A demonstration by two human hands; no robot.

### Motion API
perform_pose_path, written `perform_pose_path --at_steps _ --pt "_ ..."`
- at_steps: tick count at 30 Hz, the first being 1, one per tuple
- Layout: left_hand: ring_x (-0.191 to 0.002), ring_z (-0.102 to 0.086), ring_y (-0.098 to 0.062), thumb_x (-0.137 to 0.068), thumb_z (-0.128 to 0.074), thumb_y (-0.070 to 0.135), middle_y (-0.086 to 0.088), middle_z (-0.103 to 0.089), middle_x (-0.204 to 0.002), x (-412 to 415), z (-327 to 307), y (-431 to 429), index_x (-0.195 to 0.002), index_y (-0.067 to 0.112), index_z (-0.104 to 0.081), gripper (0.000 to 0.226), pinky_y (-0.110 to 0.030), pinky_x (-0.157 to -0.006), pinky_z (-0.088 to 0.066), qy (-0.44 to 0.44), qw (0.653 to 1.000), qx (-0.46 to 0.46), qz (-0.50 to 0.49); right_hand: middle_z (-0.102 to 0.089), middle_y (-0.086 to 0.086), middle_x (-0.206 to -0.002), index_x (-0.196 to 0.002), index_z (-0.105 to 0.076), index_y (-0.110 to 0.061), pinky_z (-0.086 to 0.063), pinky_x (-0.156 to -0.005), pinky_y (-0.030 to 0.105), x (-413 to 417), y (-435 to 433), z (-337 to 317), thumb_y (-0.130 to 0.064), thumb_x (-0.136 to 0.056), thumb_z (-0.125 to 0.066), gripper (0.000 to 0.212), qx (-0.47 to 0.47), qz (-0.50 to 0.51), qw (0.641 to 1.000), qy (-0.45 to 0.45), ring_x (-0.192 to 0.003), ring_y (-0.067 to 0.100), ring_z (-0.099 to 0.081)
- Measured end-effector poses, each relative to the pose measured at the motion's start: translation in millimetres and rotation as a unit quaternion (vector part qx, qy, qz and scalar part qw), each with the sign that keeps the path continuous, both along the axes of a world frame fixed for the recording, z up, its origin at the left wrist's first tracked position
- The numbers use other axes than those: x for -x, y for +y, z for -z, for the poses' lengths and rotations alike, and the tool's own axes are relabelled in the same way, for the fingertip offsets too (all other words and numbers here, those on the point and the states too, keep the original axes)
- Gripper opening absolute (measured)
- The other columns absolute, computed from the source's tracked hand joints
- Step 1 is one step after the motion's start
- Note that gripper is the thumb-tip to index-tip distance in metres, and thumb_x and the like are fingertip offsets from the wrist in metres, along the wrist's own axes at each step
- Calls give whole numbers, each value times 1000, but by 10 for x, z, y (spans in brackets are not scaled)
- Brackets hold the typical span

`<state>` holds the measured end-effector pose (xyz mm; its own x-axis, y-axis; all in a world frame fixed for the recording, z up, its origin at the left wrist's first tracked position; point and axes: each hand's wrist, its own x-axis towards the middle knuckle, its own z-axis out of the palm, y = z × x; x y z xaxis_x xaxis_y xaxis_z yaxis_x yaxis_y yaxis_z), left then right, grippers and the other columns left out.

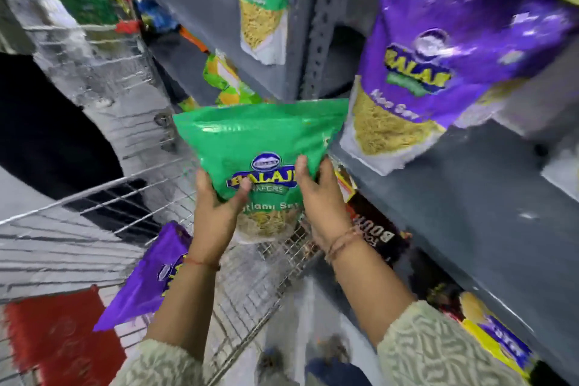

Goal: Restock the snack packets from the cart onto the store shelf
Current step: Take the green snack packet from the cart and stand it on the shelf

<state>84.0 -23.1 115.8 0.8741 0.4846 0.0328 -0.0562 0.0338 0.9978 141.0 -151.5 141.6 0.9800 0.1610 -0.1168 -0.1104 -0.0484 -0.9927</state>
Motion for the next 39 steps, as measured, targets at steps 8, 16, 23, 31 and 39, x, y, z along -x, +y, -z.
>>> perform_pose_path --at_steps 8,16,23,31,39 --pt "-121 -52 -24 -56 -68 60 -2 -55 -131 -57 -775 -1052 -117 31 -42 72 -54 -104 -40 -39 988 -54 143 -60 -3 -123 -106 -49 -41 -46 -100 48 297 -1191 -705 -58 -76 -50 34 -55 104 991 -56 -111 19 -58" --pt "-94 -58 -1 -79 -66 22 10 -60 -107 -14 -910 -3018 -107 27 -40 38 -12 -87 -44 -59 955 -71 283 -60 -12 -114 -113 -49 -33 -43 -101 40 869 -3080 -783 -46 -88 -44 28 -13 306 949 -76 -111 15 -54" --pt "-112 -58 -23 -60 -68 46 2 -61 -114 83 -855 -4631 -98 39 -44 45 -47 -101 -45 -28 896 -18 442 -57 -14 -116 -113 -47 -36 -44 -101 43 1377 -4527 -867 -59 -79 -46 41 20 435 897 -77 -116 17 -53" --pt "-105 -51 -17 -81 -63 23 2 -52 -109 178 -825 -5690 -105 20 -34 37 -23 -86 -37 -35 886 -51 459 -50 7 -134 -131 -34 -14 -38 -104 56 1585 -5438 -795 -73 -67 -46 88 30 490 870 -41 -124 28 -49" --pt "-104 -59 -22 -65 -69 36 13 -60 -97 152 -728 -5897 -109 18 -38 56 -38 -94 -47 -26 882 -13 470 -64 0 -114 -89 -48 -37 -47 -95 55 1615 -5661 -715 -61 -77 -47 27 32 488 872 -38 -104 24 -62"
